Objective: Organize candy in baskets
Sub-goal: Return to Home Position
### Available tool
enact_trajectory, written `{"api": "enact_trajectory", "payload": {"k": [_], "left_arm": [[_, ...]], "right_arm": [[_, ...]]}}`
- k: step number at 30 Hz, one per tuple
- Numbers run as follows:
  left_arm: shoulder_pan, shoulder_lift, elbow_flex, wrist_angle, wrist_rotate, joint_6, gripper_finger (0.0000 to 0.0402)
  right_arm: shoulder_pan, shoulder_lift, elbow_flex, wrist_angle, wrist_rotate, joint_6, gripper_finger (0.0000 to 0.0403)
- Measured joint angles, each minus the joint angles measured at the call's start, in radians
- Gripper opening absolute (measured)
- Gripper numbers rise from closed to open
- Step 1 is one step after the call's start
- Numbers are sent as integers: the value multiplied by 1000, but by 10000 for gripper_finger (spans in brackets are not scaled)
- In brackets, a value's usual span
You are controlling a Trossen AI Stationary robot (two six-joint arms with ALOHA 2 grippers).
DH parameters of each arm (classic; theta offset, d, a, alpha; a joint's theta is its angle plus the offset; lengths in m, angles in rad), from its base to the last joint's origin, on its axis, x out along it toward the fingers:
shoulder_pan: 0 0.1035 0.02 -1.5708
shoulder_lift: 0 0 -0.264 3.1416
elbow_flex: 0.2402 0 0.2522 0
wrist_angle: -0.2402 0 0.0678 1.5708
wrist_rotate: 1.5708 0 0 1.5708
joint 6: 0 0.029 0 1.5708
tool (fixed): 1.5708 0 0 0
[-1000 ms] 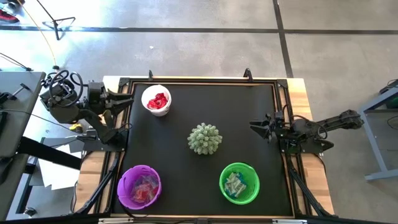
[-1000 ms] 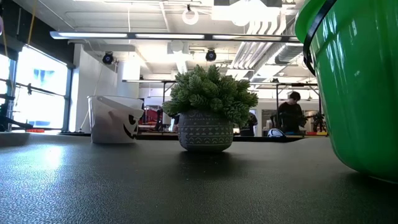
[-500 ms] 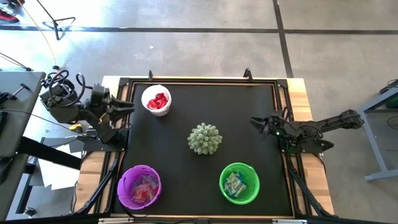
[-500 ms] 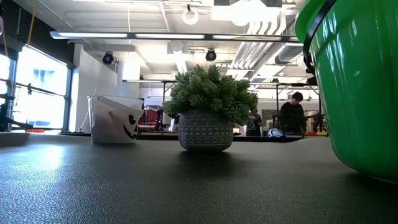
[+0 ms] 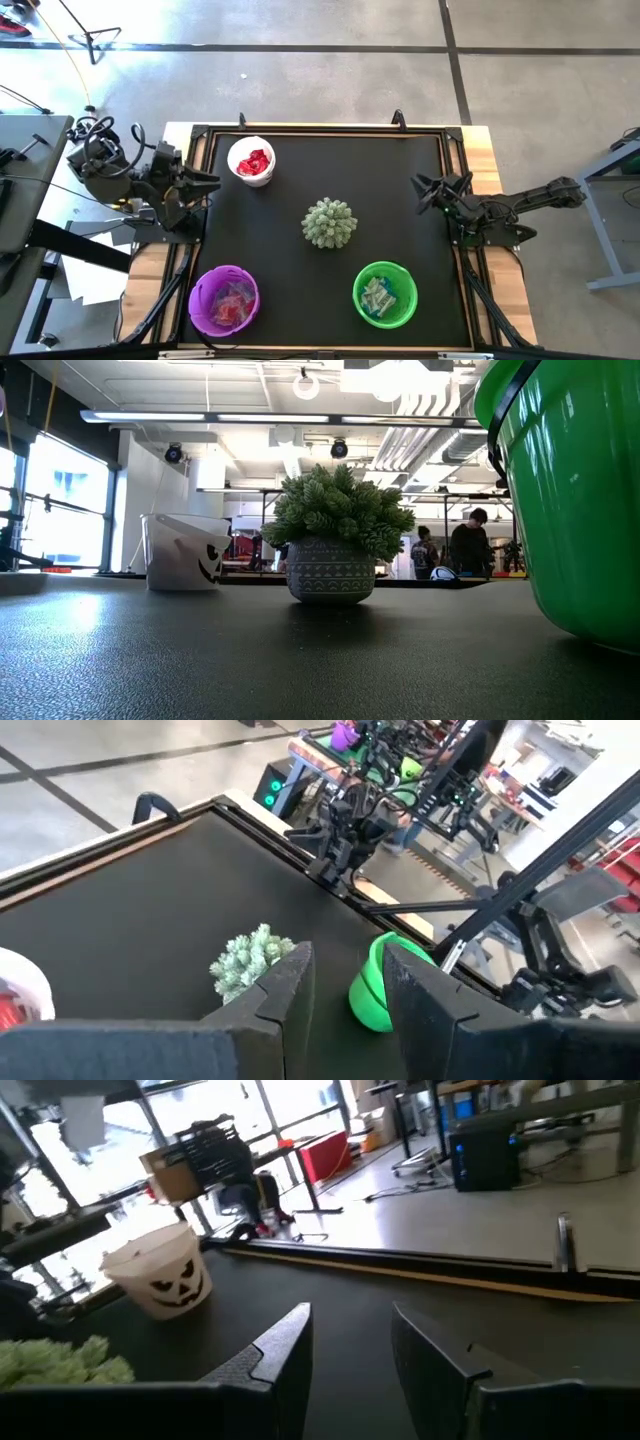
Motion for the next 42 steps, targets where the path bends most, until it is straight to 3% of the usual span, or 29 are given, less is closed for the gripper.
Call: {"api": "enact_trajectory", "payload": {"k": [8, 13, 19, 25, 28, 36, 42], "left_arm": [[0, 20, -7, 22, -34, 171, 106], [0, 27, -116, 88, -75, 358, 106], [-14, -33, -340, 176, 104, 413, 106], [-43, -209, -599, 537, 454, 778, 106], [-38, -354, -698, 579, 528, 829, 106], [-37, -709, -878, 574, 513, 850, 106], [-37, -789, -946, 654, 376, 905, 106]], "right_arm": [[0, 0, 1, 1, -82, -4, 130], [0, 0, 1, 1, -86, -4, 130], [0, 0, 1, 1, -86, -4, 130], [0, 0, 1, 1, -86, -1, 130], [0, 0, 1, 1, -87, 0, 130], [0, 0, 1, 1, -87, -1, 130], [0, 0, 1, 1, -87, 0, 130]]}}
